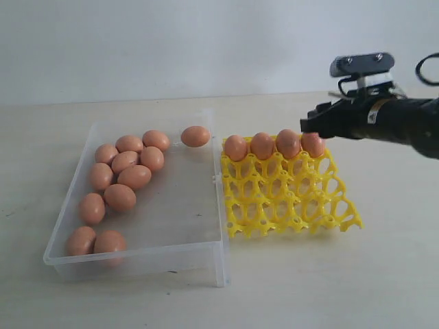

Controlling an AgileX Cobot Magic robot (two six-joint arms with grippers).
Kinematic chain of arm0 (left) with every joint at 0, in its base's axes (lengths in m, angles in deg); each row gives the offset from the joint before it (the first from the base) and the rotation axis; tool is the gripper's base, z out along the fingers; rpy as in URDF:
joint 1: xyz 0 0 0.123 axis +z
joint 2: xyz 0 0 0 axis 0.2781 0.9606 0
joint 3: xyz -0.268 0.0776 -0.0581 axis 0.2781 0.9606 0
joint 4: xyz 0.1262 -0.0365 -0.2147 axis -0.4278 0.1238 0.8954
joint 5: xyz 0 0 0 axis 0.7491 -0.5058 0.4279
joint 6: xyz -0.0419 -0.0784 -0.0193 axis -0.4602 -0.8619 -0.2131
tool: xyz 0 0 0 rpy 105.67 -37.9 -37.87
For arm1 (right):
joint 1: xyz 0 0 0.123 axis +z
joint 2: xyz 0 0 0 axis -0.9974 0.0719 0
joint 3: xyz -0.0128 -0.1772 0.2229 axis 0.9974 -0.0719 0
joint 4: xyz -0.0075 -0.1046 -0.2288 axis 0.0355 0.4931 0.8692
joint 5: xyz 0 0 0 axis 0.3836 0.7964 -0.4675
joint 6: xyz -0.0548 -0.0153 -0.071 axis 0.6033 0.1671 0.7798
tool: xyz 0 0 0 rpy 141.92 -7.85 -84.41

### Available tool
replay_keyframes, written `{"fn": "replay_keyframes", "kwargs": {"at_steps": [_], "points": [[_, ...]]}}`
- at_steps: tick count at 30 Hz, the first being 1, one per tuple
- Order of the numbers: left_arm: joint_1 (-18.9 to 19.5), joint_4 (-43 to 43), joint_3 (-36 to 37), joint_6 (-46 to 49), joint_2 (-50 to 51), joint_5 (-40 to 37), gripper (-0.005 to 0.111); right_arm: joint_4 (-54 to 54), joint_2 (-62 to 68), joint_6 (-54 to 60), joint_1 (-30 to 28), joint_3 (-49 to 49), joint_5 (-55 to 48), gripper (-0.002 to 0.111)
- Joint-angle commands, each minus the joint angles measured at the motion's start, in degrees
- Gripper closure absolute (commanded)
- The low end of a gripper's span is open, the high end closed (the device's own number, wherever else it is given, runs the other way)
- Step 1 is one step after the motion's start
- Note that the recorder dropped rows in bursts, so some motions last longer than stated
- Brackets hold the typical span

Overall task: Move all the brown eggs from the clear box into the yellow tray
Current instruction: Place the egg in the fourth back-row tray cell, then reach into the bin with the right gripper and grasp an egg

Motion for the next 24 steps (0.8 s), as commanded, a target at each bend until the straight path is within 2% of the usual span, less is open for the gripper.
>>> {"fn": "replay_keyframes", "kwargs": {"at_steps": [1, 3, 5, 9, 15, 18, 21, 24], "points": [[-0.11, 0.0, -0.23, -0.32, -0.35, 0.43, 0.107, 0.47, -9.59, -4.44, 3.21, 4.74, -17.97, 0.055], [-0.11, 0.0, -0.23, -0.32, -0.35, 0.43, 0.107, -1.06, -11.2, -3.91, 6.99, 8.25, -29.02, 0.058], [-0.11, 0.0, -0.23, -0.32, -0.35, 0.43, 0.107, -4.67, -11.5, 1.63, 12.23, 11.79, -36.55, 0.059], [-0.11, 0.0, -0.23, -0.32, -0.35, 0.43, 0.107, -17.39, -7.67, 11.92, 22.04, 16.49, -39.29, 0.059], [-0.11, 0.0, -0.23, -0.32, -0.35, 0.43, 0.107, -39.36, 4.81, 24.88, 29.82, 28.31, -45.67, 0.055], [-0.11, 0.0, -0.23, -0.32, -0.35, 0.43, 0.107, -41.33, 12.65, 27.73, 31.95, 37.23, -55.18, 0.051], [-0.11, 0.0, -0.23, -0.32, -0.35, 0.43, 0.107, -38.61, 19.38, 30.47, 33.77, 47.3, -66.66, 0.05], [-0.11, 0.0, -0.23, -0.32, -0.35, 0.43, 0.107, -33.81, 26.55, 24.33, 34.97, 59.87, -73.48, 0.05]]}}
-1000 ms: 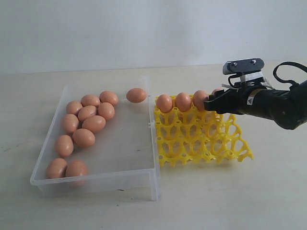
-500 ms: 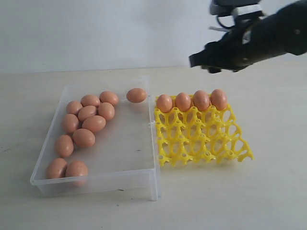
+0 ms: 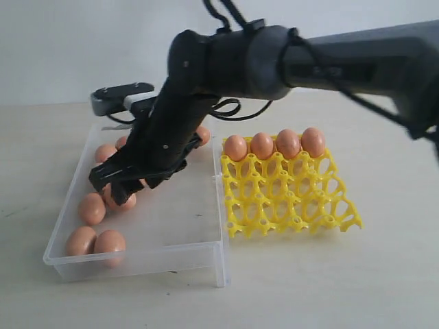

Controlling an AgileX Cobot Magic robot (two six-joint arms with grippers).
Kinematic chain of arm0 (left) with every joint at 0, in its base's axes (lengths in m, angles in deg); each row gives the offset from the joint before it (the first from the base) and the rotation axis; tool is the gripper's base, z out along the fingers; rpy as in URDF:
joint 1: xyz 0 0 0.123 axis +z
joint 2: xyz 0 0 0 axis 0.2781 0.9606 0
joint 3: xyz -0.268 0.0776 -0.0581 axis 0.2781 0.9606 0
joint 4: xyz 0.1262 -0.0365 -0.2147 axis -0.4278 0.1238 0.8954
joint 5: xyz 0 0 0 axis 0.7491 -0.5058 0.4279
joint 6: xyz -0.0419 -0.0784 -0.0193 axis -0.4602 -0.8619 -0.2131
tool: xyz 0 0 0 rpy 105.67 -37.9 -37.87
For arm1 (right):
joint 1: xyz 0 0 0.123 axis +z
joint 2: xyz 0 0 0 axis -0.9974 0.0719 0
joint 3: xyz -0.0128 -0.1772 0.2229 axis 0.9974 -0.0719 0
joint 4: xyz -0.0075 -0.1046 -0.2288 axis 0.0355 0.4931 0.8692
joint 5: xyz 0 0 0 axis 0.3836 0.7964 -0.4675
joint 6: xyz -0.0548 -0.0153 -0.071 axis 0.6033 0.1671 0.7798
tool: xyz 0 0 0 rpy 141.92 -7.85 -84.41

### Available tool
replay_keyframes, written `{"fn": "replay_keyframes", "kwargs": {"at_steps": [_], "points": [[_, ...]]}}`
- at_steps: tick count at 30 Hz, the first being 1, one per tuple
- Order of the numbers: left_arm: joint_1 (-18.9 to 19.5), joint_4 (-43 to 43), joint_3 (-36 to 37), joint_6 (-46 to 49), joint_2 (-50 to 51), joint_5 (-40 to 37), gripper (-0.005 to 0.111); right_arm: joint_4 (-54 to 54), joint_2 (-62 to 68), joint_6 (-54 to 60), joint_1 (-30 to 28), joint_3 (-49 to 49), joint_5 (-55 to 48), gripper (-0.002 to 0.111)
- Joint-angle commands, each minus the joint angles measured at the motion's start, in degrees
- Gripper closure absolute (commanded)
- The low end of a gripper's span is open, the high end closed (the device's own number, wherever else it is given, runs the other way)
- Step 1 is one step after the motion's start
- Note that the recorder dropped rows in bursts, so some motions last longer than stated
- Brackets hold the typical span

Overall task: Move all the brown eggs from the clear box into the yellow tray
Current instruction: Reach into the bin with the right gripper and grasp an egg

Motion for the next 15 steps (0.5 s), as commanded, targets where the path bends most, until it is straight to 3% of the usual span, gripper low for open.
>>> {"fn": "replay_keyframes", "kwargs": {"at_steps": [1, 6, 15], "points": [[-0.11, 0.0, -0.23, -0.32, -0.35, 0.43, 0.107, 5.73, 9.01, -8.47, 1.2, 16.5, -9.77, 0.05], [-0.11, 0.0, -0.23, -0.32, -0.35, 0.43, 0.107, 6.75, 16.85, -13.32, 1.55, 31.19, -12.57, 0.05], [-0.11, 0.0, -0.23, -0.32, -0.35, 0.43, 0.107, 9.97, 21.98, -13.32, 1.55, 34.99, -12.01, 0.051]]}}
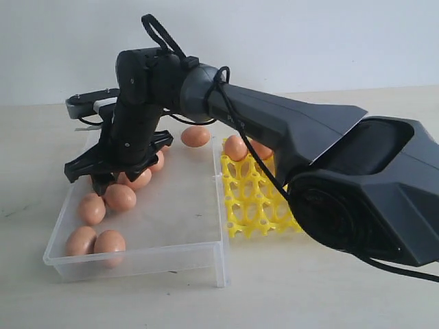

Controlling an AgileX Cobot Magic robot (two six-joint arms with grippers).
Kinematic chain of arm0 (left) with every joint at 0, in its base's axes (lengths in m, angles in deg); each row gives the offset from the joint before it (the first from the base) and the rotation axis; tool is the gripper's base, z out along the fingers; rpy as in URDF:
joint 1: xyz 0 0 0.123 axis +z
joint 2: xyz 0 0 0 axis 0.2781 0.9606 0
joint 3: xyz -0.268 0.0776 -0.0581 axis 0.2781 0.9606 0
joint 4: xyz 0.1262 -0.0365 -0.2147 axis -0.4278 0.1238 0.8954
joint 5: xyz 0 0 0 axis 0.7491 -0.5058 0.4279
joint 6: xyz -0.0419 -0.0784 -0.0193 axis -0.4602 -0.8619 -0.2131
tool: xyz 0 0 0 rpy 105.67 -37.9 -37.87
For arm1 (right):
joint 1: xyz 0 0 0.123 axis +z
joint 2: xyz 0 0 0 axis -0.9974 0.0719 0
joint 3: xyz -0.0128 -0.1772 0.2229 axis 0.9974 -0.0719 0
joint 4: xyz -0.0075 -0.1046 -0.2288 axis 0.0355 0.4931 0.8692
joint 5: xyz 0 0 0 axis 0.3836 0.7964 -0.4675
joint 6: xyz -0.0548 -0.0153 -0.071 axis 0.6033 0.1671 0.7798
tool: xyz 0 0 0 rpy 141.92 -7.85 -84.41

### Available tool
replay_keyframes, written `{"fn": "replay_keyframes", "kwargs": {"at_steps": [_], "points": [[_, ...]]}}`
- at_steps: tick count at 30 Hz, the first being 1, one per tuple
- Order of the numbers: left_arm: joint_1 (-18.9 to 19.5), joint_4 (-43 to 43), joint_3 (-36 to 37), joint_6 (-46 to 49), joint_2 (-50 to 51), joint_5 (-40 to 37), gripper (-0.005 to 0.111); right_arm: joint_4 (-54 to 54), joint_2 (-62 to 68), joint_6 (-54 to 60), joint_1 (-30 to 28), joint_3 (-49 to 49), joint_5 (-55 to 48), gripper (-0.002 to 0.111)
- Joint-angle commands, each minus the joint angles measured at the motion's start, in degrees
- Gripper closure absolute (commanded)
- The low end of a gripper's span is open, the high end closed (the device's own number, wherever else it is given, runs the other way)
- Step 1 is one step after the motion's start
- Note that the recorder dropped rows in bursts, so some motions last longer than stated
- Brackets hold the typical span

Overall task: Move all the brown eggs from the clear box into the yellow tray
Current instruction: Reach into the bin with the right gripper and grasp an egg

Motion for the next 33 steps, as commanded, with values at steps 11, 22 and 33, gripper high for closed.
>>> {"fn": "replay_keyframes", "kwargs": {"at_steps": [11, 22, 33], "points": [[-0.11, 0.0, -0.23, -0.32, -0.35, 0.43, 0.107, 0.91, 1.19, 0.0, 0.38, 0.78, -0.26, 0.051], [-0.11, 0.0, -0.23, -0.32, -0.35, 0.43, 0.107, 0.8, 1.19, 0.91, 0.51, 0.78, -1.25, 0.051], [-0.11, 0.0, -0.23, -0.32, -0.35, 0.43, 0.107, 0.75, 2.51, 1.26, 1.54, 0.78, -0.08, 0.051]]}}
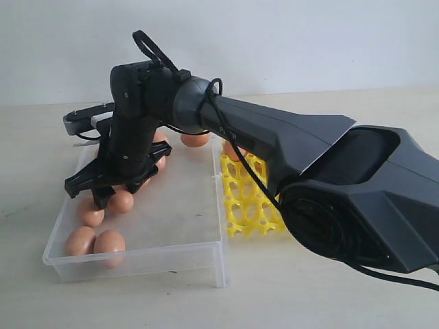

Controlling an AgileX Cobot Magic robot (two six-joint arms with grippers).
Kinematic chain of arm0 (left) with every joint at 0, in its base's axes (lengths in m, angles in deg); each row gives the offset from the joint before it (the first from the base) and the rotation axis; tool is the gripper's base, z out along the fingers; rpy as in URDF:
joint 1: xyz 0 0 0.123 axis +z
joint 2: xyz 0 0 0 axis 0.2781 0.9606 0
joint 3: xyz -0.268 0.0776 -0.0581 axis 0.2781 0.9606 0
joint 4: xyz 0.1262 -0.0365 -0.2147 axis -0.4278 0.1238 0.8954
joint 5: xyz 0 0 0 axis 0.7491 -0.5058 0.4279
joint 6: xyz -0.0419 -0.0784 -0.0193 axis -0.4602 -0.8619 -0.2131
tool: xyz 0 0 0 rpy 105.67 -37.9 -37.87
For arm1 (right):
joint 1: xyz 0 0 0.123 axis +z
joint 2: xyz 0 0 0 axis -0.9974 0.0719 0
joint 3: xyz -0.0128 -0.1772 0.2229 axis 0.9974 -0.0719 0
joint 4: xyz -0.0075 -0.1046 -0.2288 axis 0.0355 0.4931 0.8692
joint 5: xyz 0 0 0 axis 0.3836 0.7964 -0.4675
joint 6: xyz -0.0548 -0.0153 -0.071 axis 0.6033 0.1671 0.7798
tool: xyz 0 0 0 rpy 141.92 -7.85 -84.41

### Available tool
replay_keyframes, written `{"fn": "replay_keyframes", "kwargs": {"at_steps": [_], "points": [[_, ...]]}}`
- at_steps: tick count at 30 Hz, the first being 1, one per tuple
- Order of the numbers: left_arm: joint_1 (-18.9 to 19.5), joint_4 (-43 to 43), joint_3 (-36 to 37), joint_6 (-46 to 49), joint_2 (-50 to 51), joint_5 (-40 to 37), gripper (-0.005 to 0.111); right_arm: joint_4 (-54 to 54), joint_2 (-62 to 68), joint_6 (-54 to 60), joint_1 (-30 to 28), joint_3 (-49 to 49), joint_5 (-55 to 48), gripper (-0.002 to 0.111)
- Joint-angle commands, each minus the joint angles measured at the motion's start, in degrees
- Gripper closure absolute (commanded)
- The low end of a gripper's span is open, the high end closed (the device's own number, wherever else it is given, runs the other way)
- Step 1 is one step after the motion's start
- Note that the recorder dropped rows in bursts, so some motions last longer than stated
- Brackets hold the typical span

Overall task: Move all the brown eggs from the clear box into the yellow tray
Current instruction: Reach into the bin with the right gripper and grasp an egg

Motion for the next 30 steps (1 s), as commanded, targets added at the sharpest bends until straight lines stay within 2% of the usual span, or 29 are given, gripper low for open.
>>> {"fn": "replay_keyframes", "kwargs": {"at_steps": [1, 13, 30], "points": [[-0.11, 0.0, -0.23, -0.32, -0.35, 0.43, 0.107, 0.12, 0.86, 0.68, 0.35, 0.31, 1.66, 0.051], [-0.11, 0.0, -0.23, -0.32, -0.35, 0.43, 0.107, 7.24, 1.32, -1.27, 0.35, 0.31, -2.82, 0.054], [-0.11, 0.0, -0.23, -0.32, -0.35, 0.43, 0.107, 6.96, 1.32, -0.59, 0.35, 0.31, 5.68, 0.054]]}}
